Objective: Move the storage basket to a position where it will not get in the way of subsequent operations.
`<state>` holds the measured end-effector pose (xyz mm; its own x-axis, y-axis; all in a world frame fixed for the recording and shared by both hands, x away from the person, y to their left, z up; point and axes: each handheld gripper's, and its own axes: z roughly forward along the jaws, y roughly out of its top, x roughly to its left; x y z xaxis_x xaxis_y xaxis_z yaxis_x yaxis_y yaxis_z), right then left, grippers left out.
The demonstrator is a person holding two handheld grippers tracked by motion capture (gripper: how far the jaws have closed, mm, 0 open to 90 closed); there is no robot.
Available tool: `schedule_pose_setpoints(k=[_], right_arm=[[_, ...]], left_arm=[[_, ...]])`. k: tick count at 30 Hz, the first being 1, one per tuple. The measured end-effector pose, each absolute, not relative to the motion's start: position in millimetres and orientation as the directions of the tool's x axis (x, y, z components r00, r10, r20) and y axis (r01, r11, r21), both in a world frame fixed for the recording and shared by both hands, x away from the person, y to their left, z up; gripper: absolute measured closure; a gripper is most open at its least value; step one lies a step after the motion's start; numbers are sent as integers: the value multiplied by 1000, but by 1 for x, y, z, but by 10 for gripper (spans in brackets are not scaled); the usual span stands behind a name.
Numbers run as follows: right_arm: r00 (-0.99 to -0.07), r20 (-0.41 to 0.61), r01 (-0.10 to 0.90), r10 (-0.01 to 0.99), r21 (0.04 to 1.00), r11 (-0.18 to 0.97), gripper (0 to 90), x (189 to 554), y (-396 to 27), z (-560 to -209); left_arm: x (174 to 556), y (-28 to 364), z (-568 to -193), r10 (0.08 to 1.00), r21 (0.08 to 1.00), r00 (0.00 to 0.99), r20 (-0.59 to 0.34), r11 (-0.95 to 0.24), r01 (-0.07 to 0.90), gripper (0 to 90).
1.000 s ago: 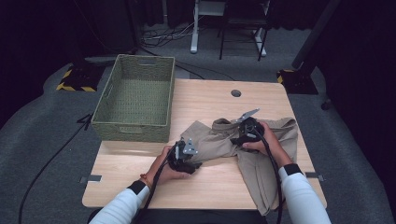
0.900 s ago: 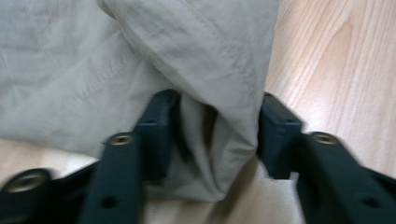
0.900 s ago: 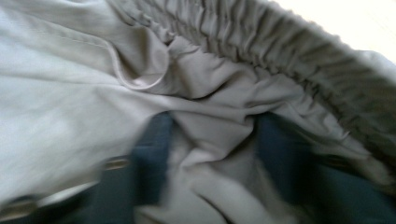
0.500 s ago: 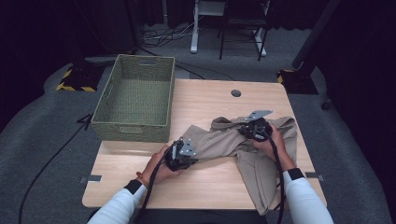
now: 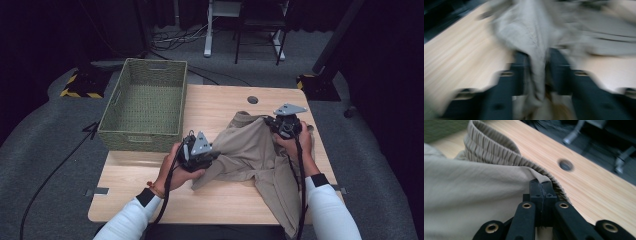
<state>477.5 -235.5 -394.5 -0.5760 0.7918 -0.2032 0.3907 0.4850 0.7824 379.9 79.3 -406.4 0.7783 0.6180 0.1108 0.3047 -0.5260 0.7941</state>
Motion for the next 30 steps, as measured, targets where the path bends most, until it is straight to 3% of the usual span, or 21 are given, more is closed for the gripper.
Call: schedule_pose_setpoints(k=[1, 3, 7, 10, 14, 17, 20, 22, 24, 27, 30], right_arm=[[-552, -203, 420, 809, 770, 480, 891, 486, -236, -399], [-509, -195, 482, 838, 742, 465, 828, 500, -237, -411], [-464, -230, 556, 855, 676, 484, 554, 512, -239, -433], [-459, -180, 561, 870, 700, 442, 435, 505, -245, -434], [-522, -154, 484, 839, 757, 439, 401, 481, -254, -423], [-669, -44, 464, 742, 755, 464, 354, 453, -256, -422], [-725, -74, 454, 685, 697, 555, 338, 434, -250, -432], [-740, -59, 474, 670, 661, 581, 337, 427, -249, -443], [-733, -56, 502, 678, 628, 595, 350, 426, -250, -454], [-723, -51, 524, 689, 611, 594, 527, 430, -253, -468], [-701, -54, 550, 711, 592, 588, 562, 437, -256, -478]], left_arm=[[386, 79, -413, 635, 784, 765, 107, -527, 328, 543], [389, 83, -421, 612, 790, 789, 54, -509, 342, 370], [375, 88, -429, 529, 778, 847, 54, -554, 296, 244], [362, 93, -438, 490, 740, 868, 75, -611, 281, 236], [352, 100, -462, 468, 696, 882, 58, -652, 301, 258], [351, 101, -484, 449, 656, 893, 15, -679, 331, 257], [354, 97, -492, 453, 643, 891, 10, -686, 342, 255], [356, 97, -492, 462, 655, 887, 9, -673, 344, 317], [358, 99, -492, 480, 662, 877, 12, -661, 353, 438], [359, 104, -492, 473, 670, 881, 26, -662, 336, 565], [357, 106, -491, 473, 670, 880, 43, -667, 326, 722]])
